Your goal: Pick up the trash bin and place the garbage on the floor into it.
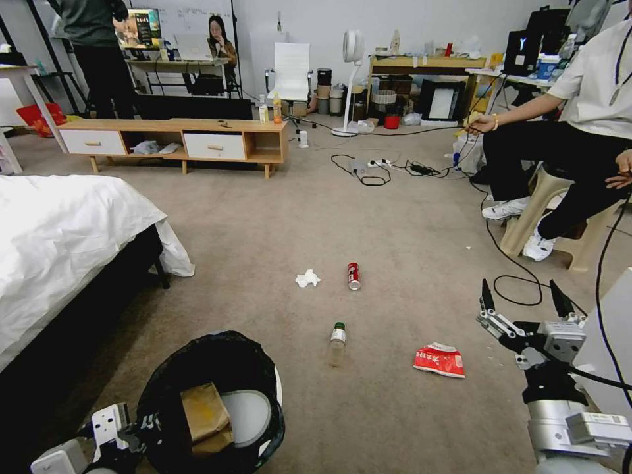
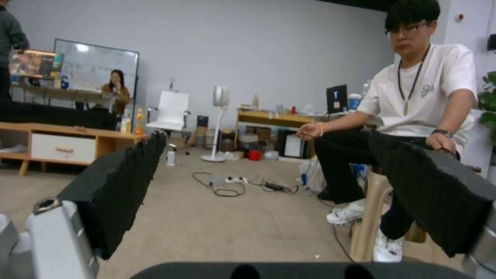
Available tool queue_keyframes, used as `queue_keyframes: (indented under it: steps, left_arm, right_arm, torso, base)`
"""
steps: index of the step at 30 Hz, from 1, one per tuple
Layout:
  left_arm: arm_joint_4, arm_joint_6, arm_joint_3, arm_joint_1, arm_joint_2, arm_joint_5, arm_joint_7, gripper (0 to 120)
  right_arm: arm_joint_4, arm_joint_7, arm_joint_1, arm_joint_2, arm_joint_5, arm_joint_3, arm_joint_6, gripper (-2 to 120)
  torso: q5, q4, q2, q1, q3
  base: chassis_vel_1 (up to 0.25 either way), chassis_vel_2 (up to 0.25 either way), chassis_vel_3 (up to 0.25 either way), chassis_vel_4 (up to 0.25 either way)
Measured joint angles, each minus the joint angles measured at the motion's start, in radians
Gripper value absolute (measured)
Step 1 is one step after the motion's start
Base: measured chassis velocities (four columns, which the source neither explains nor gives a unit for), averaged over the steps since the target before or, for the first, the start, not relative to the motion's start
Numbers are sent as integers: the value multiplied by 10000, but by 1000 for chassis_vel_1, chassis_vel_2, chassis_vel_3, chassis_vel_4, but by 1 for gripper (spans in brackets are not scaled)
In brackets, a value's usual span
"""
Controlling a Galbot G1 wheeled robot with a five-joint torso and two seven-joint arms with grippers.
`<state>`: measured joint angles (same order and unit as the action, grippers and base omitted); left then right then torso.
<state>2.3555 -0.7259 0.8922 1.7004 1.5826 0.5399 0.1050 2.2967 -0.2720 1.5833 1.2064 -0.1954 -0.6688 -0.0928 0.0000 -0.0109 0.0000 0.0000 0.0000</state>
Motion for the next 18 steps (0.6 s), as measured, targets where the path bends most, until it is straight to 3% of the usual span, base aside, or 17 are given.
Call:
queue_keyframes:
  steps: [18]
  left_arm:
    - [58,-1,176,-1,-3,149,24,2]
  right_arm:
    - [-178,96,-2,-13,122,90,-382,100]
  torso:
    - [0,0,0,0,0]
  base:
    - [-17,15,17,-15]
